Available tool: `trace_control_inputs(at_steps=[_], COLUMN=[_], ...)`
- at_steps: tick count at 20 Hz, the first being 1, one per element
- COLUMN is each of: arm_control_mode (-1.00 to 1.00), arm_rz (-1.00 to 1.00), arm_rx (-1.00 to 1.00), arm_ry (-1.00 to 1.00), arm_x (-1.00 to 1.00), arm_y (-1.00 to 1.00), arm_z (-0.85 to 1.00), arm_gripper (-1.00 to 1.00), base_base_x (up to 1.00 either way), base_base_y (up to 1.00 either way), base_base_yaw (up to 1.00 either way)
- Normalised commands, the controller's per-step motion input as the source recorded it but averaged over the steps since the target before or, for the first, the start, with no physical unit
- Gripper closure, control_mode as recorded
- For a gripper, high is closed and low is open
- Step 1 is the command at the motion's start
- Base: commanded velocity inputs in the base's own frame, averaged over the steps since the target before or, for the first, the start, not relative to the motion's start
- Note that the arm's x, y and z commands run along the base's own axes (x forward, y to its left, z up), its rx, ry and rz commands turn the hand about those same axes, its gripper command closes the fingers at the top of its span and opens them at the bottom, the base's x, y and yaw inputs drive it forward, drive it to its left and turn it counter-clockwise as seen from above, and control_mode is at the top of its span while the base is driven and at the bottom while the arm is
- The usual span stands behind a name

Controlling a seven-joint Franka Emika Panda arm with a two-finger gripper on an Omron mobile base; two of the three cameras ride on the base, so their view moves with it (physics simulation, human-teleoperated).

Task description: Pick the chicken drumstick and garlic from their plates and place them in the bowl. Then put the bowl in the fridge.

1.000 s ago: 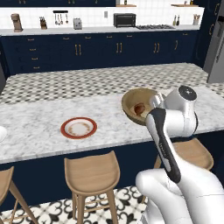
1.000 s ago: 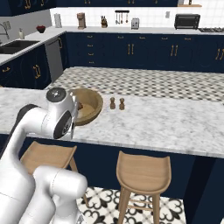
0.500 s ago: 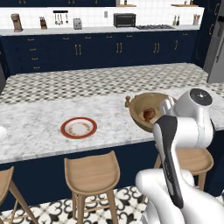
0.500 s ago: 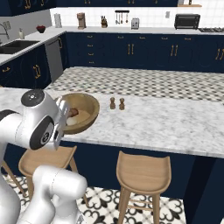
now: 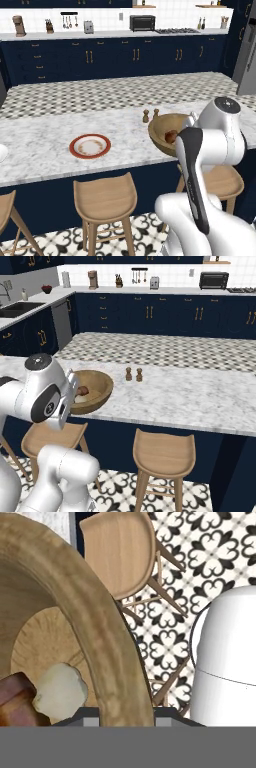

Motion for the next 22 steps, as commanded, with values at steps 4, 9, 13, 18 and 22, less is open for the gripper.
trace_control_inputs(at_steps=[4,9,13,18,22], arm_control_mode=[-1.0,1.0,1.0,1.0,1.0], arm_rz=[0.0,0.0,0.0,0.0,0.0], arm_rx=[0.0,0.0,0.0,0.0,0.0], arm_ry=[0.0,0.0,0.0,0.0,0.0], arm_x=[0.0,-0.03,0.0,0.0,0.0], arm_y=[0.0,0.0,0.0,0.0,0.0], arm_z=[0.0,0.0,0.0,0.0,0.0], arm_gripper=[1.0,1.0,1.0,1.0,1.0], base_base_x=[0.0,-0.16,-0.57,-0.26,-0.58], base_base_y=[0.0,0.0,-0.34,-1.0,-1.0], base_base_yaw=[0.0,0.0,-0.03,0.09,0.07])
